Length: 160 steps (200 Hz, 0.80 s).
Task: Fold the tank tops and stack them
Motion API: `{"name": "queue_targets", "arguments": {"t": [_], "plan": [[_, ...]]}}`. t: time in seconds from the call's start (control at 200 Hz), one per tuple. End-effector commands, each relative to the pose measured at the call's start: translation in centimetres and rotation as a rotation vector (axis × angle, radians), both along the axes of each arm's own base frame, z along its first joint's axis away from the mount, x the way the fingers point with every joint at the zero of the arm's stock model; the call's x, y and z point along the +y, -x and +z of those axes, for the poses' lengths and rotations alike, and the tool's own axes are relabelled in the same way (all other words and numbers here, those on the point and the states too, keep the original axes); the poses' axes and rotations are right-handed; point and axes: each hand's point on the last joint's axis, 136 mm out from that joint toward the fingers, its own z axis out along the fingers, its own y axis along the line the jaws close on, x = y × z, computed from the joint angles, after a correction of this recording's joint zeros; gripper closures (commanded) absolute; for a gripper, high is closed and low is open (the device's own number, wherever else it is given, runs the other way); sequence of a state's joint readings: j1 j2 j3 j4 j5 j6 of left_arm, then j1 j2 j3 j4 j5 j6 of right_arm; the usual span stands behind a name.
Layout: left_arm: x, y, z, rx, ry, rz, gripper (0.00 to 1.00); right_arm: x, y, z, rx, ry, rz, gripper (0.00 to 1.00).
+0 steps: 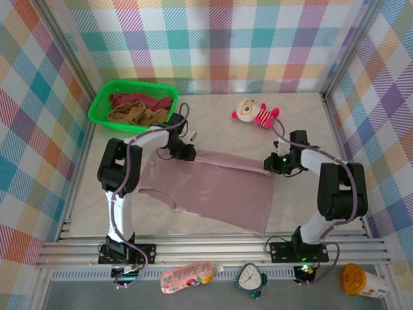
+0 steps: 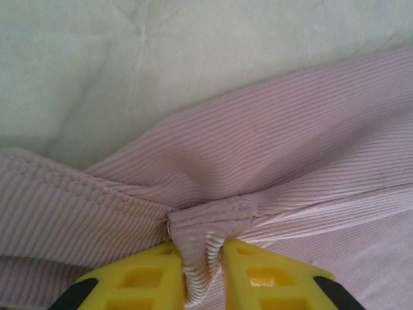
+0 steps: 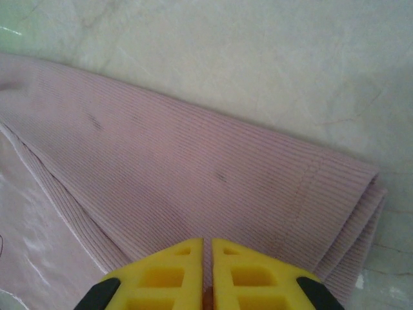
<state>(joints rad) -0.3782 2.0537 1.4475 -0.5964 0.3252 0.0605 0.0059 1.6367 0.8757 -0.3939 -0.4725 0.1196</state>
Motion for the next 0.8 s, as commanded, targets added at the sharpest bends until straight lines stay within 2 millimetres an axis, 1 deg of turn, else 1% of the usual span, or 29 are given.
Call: {"name": "queue_targets", "arguments": {"t": [0.0, 0.07, 0.165, 0.26, 0.395, 0.455, 0.5, 0.54, 0.6, 0.635, 0.695, 0.765, 0.795], "plan": [[-0.4, 0.9, 1.0, -0.001, 0.017, -0.012, 0.78, 0.1, 1.5, 0.1, 0.017, 0.004, 0.010, 0.87], [-0.1, 1.2, 1.1, 0.002, 0.011, -0.012, 0.75, -0.1, 1.6, 0.5, 0.020, 0.017, 0.005, 0.86], [0.1, 1.5, 1.3, 0.001, 0.001, -0.010, 0.71, -0.1, 2.4, 0.5, 0.080, 0.025, 0.024, 0.80], [0.3, 1.8, 1.9, -0.005, 0.001, -0.007, 0.65, 0.0, 3.1, 0.8, 0.090, 0.034, 0.077, 0.74], [0.6, 2.6, 2.8, 0.004, -0.004, -0.010, 0.55, -1.1, 4.3, 0.2, 0.133, 0.118, 0.123, 0.72], [0.7, 3.0, 3.4, 0.010, 0.002, -0.006, 0.51, -1.1, 4.1, 0.7, 0.098, 0.128, 0.128, 0.71], [0.7, 3.1, 4.0, 0.009, 0.006, -0.001, 0.49, -0.9, 3.5, 1.7, 0.045, 0.114, 0.113, 0.71], [0.6, 2.8, 4.8, -0.002, 0.009, 0.011, 0.48, -0.6, 3.0, 2.6, -0.005, 0.109, 0.110, 0.71], [0.5, 2.2, 5.6, -0.002, 0.008, 0.033, 0.44, 0.0, 2.6, 3.4, -0.063, 0.135, 0.141, 0.64], [0.2, 1.9, 6.1, 0.011, 0.019, 0.043, 0.42, 0.3, 2.6, 3.5, -0.087, 0.160, 0.171, 0.62], [-0.4, 1.4, 6.3, 0.047, 0.035, 0.060, 0.40, 0.8, 2.9, 3.4, -0.110, 0.202, 0.229, 0.62], [-0.9, 0.9, 6.1, 0.071, 0.034, 0.083, 0.39, 1.2, 3.1, 2.9, -0.152, 0.275, 0.326, 0.60], [-1.1, 0.8, 5.7, 0.084, 0.032, 0.092, 0.39, 1.3, 3.2, 2.6, -0.171, 0.312, 0.370, 0.59]]}}
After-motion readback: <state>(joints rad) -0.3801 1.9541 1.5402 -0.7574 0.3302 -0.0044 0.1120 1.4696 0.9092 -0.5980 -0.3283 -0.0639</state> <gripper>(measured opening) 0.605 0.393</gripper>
